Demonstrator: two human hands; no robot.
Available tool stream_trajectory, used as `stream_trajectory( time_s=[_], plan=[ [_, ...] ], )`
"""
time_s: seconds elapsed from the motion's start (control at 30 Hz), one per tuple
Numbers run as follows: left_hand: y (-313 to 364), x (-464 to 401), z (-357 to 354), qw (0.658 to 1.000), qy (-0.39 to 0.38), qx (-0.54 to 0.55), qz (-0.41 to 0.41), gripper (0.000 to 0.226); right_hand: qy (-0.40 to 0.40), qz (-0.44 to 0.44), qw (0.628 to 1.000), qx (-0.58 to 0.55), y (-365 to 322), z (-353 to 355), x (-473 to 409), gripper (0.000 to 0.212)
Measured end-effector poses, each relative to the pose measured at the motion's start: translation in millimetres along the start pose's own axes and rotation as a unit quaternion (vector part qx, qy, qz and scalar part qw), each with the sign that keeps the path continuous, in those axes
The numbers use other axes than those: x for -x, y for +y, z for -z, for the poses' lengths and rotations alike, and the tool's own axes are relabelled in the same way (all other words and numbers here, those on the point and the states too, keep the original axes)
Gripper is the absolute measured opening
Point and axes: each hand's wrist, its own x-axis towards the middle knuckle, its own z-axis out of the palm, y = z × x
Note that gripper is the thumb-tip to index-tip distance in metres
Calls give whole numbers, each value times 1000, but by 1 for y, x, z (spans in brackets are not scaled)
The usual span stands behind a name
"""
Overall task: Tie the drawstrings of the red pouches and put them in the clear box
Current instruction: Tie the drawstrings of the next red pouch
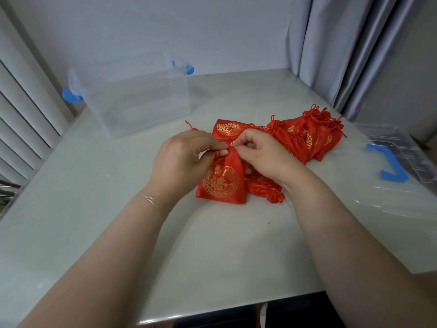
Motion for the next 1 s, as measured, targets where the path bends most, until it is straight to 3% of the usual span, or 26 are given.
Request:
stream_trajectory(
  time_s=[0.07, 0.13, 0.2, 0.3, 0.37, 0.43, 0.5, 0.6, 0.63, 0.8, 1.0],
  plan=[
    [-1, 0, -2, 998, 13, -28, -46, 7, -34, -76, 968, -238, -3, 1, 0, 19],
    [-2, -1, -4, 994, 28, -53, -89, 6, -52, -102, 935, -335, -5, 1, 1, 20],
    [-2, -2, -5, 991, 50, -52, -112, 9, -50, -99, 949, -295, -4, -3, 1, 19],
    [2, -1, -5, 995, 46, -12, -86, 11, -38, -23, 995, -88, 2, -8, -1, 16],
    [6, 0, -6, 998, 33, 58, 18, 11, -11, 50, 997, 53, 5, -9, -1, 14],
    [8, -1, -6, 979, 18, 139, 147, 10, 33, 109, 985, 126, 6, -11, -1, 11],
    [10, -4, -6, 949, 4, 224, 223, 10, 48, 108, 990, 73, 5, -14, 0, 12],
    [11, -7, -5, 902, 16, 313, 298, 10, 14, -9, 986, -163, -4, -20, -1, 17],
    [11, -7, -6, 887, 25, 328, 325, 10, 5, -19, 984, -178, -3, -21, -2, 17],
    [7, -8, -3, 839, 26, 341, 423, 32, 6, 76, 996, -38, 5, -25, -2, 20],
    [4, -8, 1, 799, -26, 362, 479, 44, 18, 126, 992, 11, 4, -25, 1, 14]
  ],
)
